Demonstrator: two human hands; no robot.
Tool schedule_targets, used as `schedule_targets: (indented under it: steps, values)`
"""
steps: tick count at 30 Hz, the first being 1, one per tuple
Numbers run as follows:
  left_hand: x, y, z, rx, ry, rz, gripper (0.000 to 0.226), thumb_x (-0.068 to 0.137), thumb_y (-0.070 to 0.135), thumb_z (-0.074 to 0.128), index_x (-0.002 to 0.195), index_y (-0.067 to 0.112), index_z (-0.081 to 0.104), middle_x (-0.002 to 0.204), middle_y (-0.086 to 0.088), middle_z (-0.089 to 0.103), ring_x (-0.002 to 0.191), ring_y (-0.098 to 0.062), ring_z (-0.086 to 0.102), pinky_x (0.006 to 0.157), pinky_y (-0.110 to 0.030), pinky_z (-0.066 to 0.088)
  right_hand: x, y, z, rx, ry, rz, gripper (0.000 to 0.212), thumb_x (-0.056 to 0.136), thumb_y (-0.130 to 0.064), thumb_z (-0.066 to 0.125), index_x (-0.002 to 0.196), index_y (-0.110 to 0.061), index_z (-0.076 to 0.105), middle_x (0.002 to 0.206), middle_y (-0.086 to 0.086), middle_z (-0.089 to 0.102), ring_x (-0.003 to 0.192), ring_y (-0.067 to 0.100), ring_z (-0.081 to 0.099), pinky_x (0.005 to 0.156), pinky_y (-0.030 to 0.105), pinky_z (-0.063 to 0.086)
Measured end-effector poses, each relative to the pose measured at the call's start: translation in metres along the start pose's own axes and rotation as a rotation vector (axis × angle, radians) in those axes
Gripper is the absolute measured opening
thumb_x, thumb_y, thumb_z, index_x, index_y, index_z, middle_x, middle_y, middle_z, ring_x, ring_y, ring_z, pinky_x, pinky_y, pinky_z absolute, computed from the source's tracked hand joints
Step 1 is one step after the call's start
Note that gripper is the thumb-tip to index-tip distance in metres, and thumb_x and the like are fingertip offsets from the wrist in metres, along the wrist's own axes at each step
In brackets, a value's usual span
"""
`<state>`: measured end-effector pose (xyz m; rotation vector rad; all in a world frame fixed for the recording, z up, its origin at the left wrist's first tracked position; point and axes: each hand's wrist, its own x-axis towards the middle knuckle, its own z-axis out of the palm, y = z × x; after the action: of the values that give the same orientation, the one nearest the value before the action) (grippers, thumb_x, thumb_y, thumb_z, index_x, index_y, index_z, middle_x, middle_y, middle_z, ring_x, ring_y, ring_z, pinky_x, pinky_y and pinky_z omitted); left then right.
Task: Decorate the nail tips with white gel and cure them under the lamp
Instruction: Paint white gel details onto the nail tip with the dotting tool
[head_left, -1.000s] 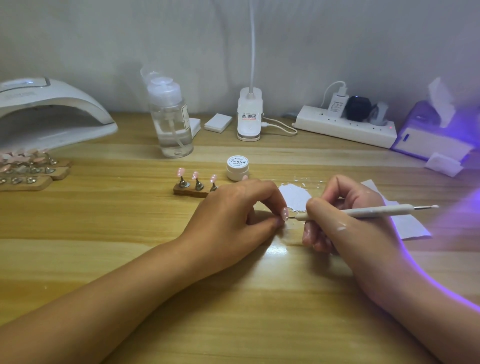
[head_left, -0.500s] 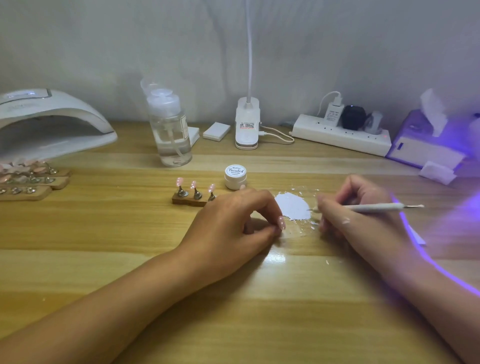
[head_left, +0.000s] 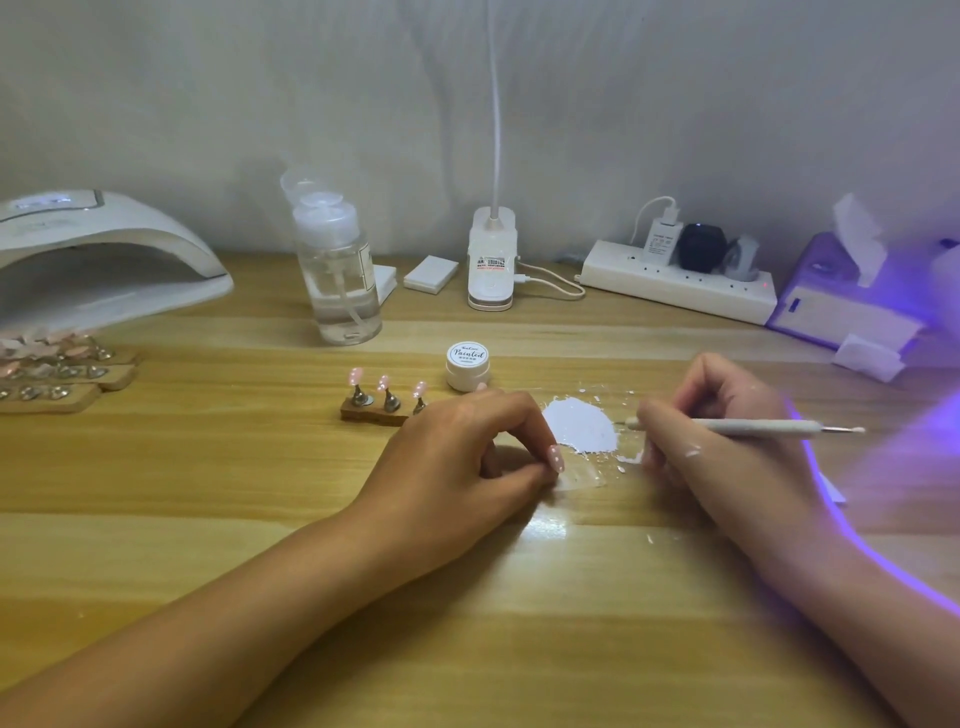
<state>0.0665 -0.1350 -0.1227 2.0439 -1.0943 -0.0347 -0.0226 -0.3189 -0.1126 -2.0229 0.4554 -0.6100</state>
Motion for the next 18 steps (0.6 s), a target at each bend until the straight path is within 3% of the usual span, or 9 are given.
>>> schedule_targets:
  steps: [3,5,9,18]
  values:
    - [0.0,0.0,-0.001,0.006,-0.001,0.0,0.012,0.081,0.02,0.075,0.081,0.029,0.066,0.084,0.023,0.064,0.057,-0.009,0.054,0.061,-0.009,0.031,-0.007,-0.01,0.006,0.313,-0.009,0.076,0.014,0.063,-0.02,0.058,0.057,-0.019,0.045,0.044,0.005,0.058,0.038,0.009,0.04,0.04,0.019,0.031]
    - [0.0,0.0,-0.001,0.018,0.005,0.001,0.012,0.081,0.021,0.075,0.081,0.029,0.066,0.081,0.024,0.062,0.057,-0.008,0.054,0.058,-0.014,0.031,-0.016,-0.015,0.015,0.4,-0.087,0.12,0.016,0.063,-0.019,0.057,0.053,-0.021,0.044,0.042,0.007,0.055,0.037,0.011,0.038,0.035,0.017,0.029]
    - [0.0,-0.002,0.0,0.002,0.008,0.008,0.013,0.08,0.02,0.075,0.081,0.03,0.066,0.082,0.023,0.063,0.057,-0.011,0.053,0.057,-0.021,0.034,-0.022,-0.015,0.019,0.375,-0.142,0.096,0.016,0.064,-0.016,0.057,0.053,-0.02,0.045,0.044,0.012,0.059,0.037,0.011,0.043,0.037,0.015,0.033]
    - [0.001,-0.003,0.001,-0.018,0.008,0.008,0.016,0.08,0.017,0.075,0.081,0.032,0.067,0.085,0.018,0.067,0.058,-0.007,0.054,0.058,-0.02,0.035,-0.021,-0.013,0.019,0.335,-0.153,0.059,0.025,0.073,-0.008,0.061,0.056,-0.019,0.047,0.046,0.01,0.063,0.038,0.01,0.047,0.038,0.015,0.034]
